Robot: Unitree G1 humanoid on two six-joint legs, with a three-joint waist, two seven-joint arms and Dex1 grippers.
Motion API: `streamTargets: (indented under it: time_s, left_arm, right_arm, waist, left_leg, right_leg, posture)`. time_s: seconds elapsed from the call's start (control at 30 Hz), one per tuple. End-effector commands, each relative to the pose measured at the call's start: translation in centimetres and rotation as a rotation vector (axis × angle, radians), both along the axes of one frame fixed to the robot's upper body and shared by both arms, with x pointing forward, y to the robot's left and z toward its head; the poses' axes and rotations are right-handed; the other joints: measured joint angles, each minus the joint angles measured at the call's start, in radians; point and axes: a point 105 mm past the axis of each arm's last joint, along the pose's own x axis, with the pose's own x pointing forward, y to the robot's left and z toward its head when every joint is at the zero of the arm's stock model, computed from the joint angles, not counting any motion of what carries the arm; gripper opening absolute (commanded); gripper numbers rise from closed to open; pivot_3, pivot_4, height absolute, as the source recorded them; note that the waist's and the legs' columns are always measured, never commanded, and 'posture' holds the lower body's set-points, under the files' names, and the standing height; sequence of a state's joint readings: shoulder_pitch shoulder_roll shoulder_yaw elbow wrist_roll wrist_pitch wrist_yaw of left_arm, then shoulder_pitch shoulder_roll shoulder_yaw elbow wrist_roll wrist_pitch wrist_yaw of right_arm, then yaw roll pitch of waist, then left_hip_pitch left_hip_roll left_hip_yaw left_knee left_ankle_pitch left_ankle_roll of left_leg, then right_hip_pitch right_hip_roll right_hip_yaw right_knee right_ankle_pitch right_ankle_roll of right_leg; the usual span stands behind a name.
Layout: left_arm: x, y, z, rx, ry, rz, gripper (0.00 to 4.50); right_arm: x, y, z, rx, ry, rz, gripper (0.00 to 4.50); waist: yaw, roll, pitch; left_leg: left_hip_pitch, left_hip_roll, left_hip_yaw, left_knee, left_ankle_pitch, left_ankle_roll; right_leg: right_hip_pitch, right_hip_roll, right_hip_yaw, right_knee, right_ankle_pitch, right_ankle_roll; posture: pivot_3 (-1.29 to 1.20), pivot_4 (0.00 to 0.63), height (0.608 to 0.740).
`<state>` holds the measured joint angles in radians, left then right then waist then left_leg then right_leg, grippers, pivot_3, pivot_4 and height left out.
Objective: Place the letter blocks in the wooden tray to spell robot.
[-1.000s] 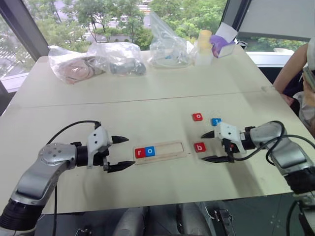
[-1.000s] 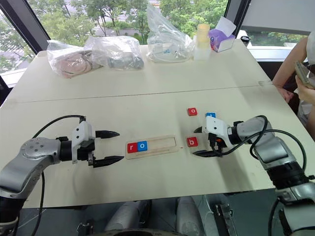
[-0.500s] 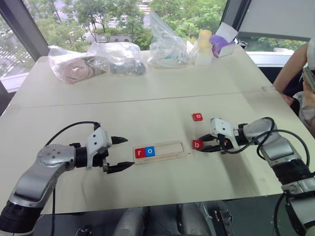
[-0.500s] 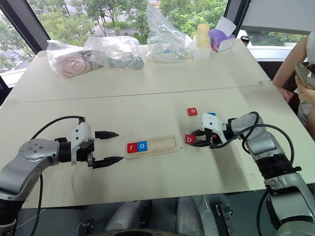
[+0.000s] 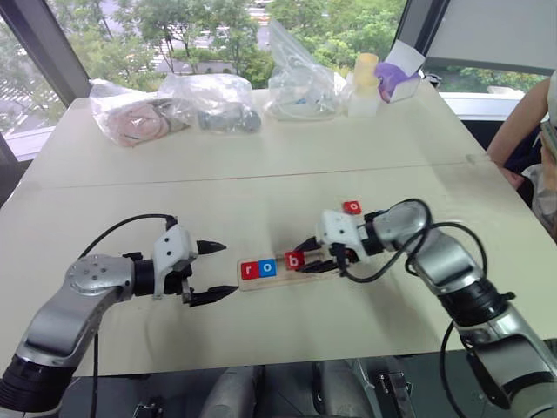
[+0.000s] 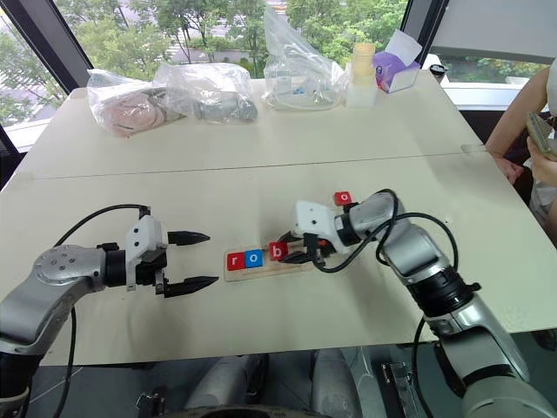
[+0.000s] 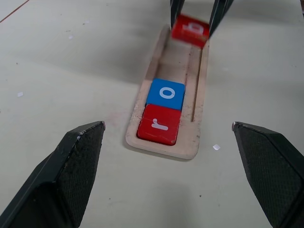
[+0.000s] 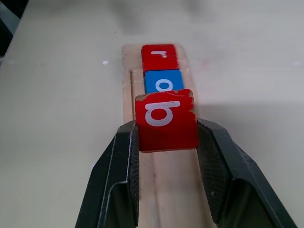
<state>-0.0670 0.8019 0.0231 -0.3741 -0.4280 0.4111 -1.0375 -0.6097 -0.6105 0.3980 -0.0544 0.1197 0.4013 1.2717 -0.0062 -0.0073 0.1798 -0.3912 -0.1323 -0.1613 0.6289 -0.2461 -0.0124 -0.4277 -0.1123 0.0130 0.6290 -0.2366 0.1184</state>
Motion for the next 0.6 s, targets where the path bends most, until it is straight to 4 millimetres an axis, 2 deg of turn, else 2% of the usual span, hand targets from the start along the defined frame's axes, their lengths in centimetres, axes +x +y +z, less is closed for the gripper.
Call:
streamTargets:
  time_s: [0.03, 0.6]
  left_arm:
    - [-0.6, -0.4, 0.9, -0.011, -0.034, -0.014, 4.50]
    - [-0.8, -0.6, 0.9, -0.015, -0.037, 0.003, 4.50]
  right_arm:
    - [0.3, 1.2, 0.3, -0.009, -0.018, 0.019, 1.13]
    - [1.1, 2.0, -0.8, -0.027, -0.013, 0.001, 1.13]
  waist:
    - [-0.004, 0.000, 0.000]
    - [-0.005, 0.000, 0.000]
  left_leg:
    - [0.000, 0.000, 0.000, 0.000, 0.000, 0.000]
    - [0.000, 0.000, 0.000, 0.000, 0.000, 0.000]
  right_leg:
    - [0.000, 0.000, 0.000, 0.000, 0.000, 0.000]
    - [-0.001, 0.001, 0.000, 0.001, 0.000, 0.000]
  posture:
    - [0.00, 0.150, 0.740]
    - [0.00, 0.150, 0.740]
